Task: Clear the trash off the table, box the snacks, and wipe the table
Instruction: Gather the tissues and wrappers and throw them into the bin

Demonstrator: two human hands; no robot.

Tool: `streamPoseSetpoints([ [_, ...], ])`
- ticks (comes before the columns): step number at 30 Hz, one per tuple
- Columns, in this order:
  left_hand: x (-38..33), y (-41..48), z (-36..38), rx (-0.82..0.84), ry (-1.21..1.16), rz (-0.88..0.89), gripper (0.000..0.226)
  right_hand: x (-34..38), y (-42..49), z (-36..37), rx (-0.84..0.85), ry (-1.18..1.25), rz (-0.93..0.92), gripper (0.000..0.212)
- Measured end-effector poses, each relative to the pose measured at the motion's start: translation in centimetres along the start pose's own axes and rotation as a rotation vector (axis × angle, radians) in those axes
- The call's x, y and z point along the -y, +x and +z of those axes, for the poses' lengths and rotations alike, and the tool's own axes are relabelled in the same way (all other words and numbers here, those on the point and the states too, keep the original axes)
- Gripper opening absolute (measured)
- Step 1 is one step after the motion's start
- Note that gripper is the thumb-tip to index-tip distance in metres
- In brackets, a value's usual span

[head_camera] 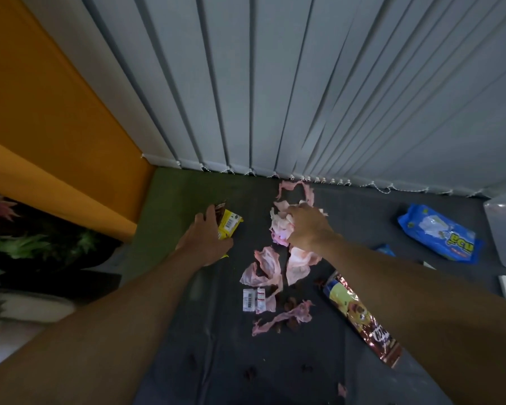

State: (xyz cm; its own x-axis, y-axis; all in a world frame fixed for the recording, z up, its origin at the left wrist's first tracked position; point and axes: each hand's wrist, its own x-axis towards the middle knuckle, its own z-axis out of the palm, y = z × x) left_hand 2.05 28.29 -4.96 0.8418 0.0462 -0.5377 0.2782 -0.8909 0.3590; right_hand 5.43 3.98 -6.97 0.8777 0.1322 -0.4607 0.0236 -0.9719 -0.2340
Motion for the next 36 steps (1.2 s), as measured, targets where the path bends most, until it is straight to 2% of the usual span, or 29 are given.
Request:
streamPoseSetpoints([
  [3, -0.2, -0.6, 0.0, -0.003, -0.004, 0.005, 0.099, 0.1, -0.8, -0.2, 0.035, 0.132, 0.004, 0.057],
  [8, -0.1, -2.3, 0.0, -0.012, -0.003, 0.005, 0.100, 1.0, -2.1, -0.9, 0.034, 0.232, -0.014, 0.064],
  [11, 0.2, -3.6, 0.3, -0.021, -0.005, -0.008, 0.101, 1.5, -3.2, -0.8, 0.025, 0.281, -0.043, 0.054],
  [14, 0.7, -5.1, 0.8, -0.021, -0.015, -0.016, 0.101, 2.1, -4.4, -0.2, 0.132, 0.292, -0.093, 0.050],
  [16, 1.2, -6.1, 1.4, -0.018, -0.014, -0.026, 0.100, 2.7, -5.3, 0.6, 0.183, 0.190, -0.138, 0.066],
  [20, 2.3, -8.1, 3.0, -0.007, -0.033, -0.053, 0.100, 4.2, -7.7, 3.0, 0.292, -0.016, -0.170, 0.130],
  [21, 2.5, -8.6, 3.4, -0.007, -0.037, -0.061, 0.100, 4.5, -8.3, 3.9, 0.288, -0.042, -0.171, 0.139],
  [23, 3.1, -9.5, 4.2, -0.009, -0.035, -0.080, 0.099, 4.9, -9.2, 5.6, 0.234, -0.104, -0.170, 0.142],
  [29, 4.4, -11.3, 5.4, -0.024, -0.035, -0.108, 0.097, 6.2, -10.6, 8.0, 0.013, -0.202, -0.214, 0.117],
  [33, 4.4, -12.0, 5.6, -0.042, -0.049, -0.124, 0.096, 6.8, -10.8, 8.8, -0.015, -0.153, -0.186, 0.095],
  [36, 4.7, -12.6, 5.7, -0.059, -0.067, -0.149, 0.095, 7.1, -10.7, 8.7, -0.031, -0.123, -0.206, 0.069],
])
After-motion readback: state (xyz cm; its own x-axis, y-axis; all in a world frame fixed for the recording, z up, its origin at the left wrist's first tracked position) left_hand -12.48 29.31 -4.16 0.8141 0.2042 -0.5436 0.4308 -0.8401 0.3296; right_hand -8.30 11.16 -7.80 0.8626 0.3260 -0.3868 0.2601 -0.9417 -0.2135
